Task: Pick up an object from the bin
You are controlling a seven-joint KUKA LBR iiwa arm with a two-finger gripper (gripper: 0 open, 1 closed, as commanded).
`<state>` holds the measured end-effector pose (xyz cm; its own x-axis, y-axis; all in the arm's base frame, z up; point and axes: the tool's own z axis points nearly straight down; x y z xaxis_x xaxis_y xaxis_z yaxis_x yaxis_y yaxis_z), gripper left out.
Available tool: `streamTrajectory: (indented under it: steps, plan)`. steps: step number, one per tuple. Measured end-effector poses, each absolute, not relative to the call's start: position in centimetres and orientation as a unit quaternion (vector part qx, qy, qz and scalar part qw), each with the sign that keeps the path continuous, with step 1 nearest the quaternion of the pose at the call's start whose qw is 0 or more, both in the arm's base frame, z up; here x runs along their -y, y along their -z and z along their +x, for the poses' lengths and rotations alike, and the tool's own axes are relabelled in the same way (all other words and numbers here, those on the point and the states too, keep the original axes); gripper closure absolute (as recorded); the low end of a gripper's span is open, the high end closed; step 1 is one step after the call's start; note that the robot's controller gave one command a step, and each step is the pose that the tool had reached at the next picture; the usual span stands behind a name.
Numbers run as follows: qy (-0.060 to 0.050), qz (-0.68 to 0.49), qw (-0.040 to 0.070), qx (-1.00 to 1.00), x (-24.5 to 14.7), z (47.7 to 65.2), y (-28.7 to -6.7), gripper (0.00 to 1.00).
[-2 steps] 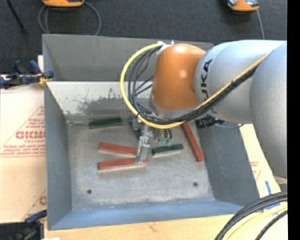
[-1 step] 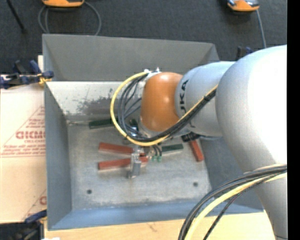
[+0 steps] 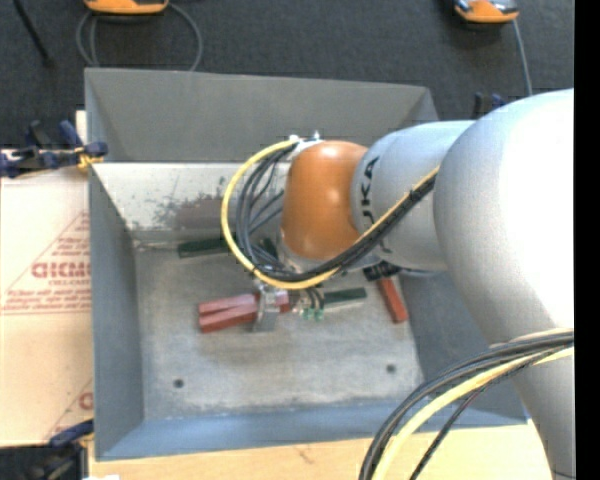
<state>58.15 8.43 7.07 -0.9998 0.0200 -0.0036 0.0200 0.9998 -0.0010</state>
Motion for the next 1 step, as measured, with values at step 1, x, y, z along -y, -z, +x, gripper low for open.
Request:
streamTrajectory:
  steps: [1]
  plan:
    - [0.001,-0.117,0.006,-0.993,-6.49,60.26,-21.68,1.00]
